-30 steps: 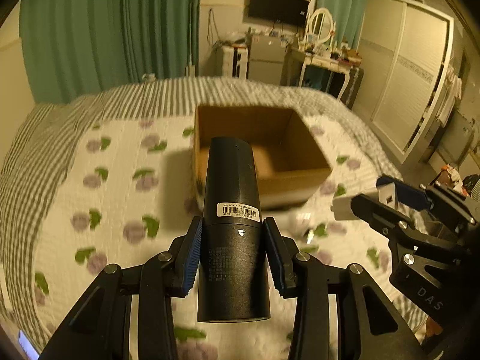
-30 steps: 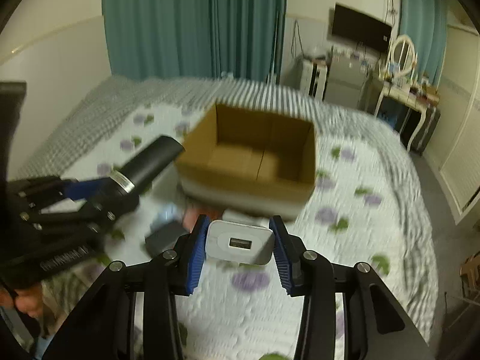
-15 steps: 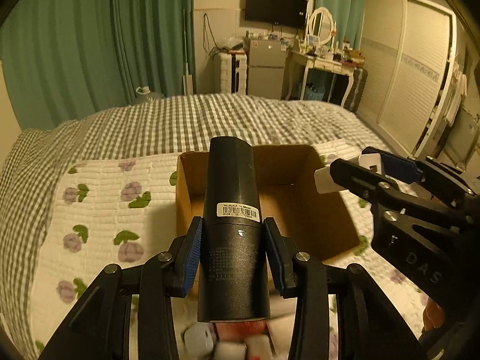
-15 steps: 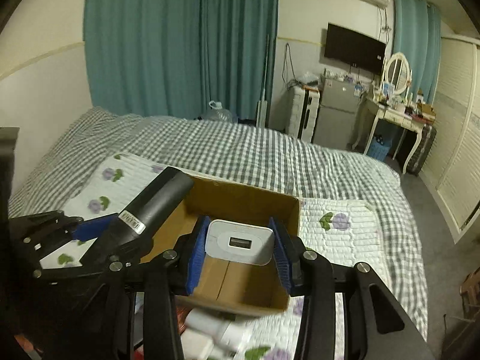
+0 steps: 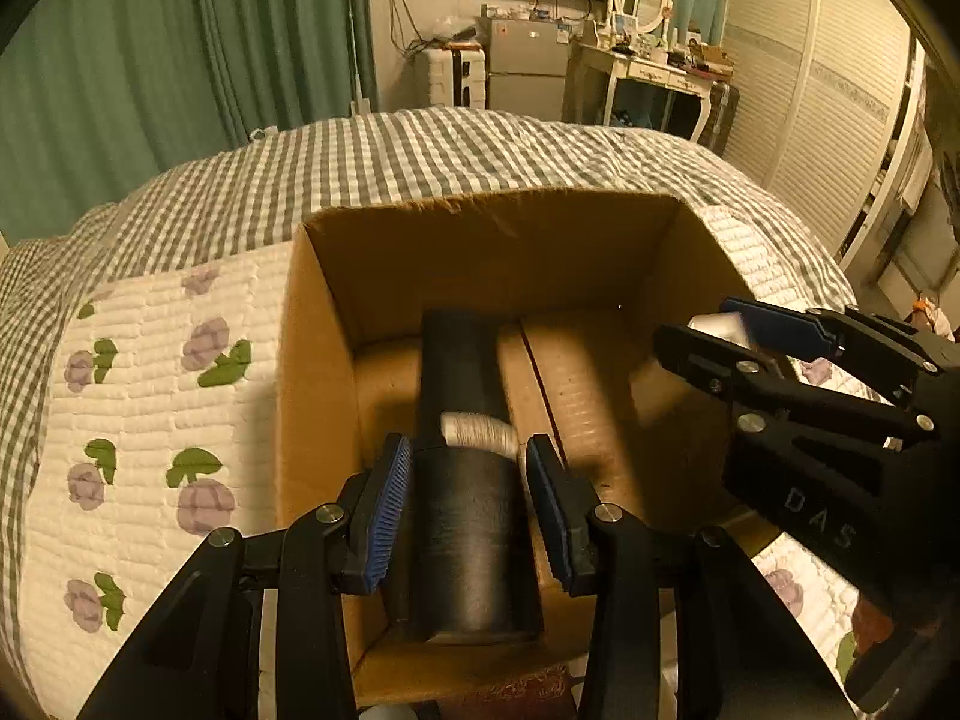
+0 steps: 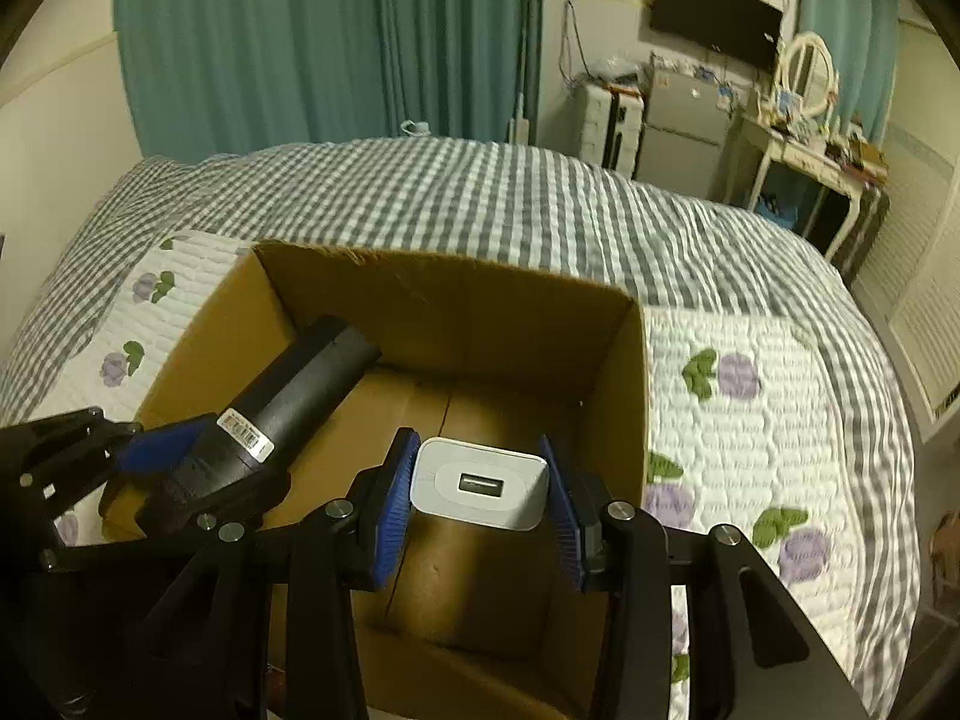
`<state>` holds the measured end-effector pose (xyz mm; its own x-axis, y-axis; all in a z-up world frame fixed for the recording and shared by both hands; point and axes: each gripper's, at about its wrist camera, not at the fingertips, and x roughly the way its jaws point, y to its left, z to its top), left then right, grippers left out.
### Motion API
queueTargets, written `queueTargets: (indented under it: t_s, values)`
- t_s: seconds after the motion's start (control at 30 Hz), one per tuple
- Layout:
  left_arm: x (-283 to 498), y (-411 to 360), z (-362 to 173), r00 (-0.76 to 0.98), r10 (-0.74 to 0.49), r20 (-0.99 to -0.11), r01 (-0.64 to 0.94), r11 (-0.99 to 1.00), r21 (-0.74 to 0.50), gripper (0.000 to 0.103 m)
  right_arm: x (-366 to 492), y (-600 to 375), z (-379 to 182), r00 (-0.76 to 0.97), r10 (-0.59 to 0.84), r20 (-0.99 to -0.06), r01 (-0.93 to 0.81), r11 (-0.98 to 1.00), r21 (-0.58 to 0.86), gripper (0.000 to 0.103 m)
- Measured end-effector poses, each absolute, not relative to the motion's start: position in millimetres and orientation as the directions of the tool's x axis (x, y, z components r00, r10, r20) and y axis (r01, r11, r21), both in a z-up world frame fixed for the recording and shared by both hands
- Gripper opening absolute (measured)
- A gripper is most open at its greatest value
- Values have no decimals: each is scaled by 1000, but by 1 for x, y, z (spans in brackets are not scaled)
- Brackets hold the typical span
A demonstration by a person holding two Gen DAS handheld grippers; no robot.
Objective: Organize rigid objects
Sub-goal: 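Lower the black cylinder and white charger into the box and open both tools, then grasp the grey power bank with the left tool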
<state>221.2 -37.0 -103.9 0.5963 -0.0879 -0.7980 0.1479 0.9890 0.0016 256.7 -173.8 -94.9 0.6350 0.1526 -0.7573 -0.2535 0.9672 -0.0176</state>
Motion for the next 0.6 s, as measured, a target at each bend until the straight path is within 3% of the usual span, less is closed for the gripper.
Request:
queueTargets:
  t_s: [0.03, 0.07, 0.1, 0.13, 0.6]
  values:
    - [218, -37, -99, 603, -74, -794, 142, 990, 15, 51, 253, -176, -91, 641, 146, -753, -247, 969, -22, 43]
    - [217, -37, -94, 607, -64, -792, 135, 990, 24, 57, 249, -178, -85, 650, 141, -747, -241, 970, -27, 54]
    - [212, -37, -88, 615, -56, -787, 129, 991, 30, 58, 245, -180, -78, 659, 135, -740, -234, 972, -31, 68]
    - [209, -36, -82, 619, -54, -784, 125, 992, 31, 59, 239, -183, -69, 677, 130, -724, -223, 974, -34, 72]
    - [114, -7, 22, 699, -63, -712, 64, 998, -26, 66, 120, -198, 67, 795, 90, -599, -181, 979, -92, 90]
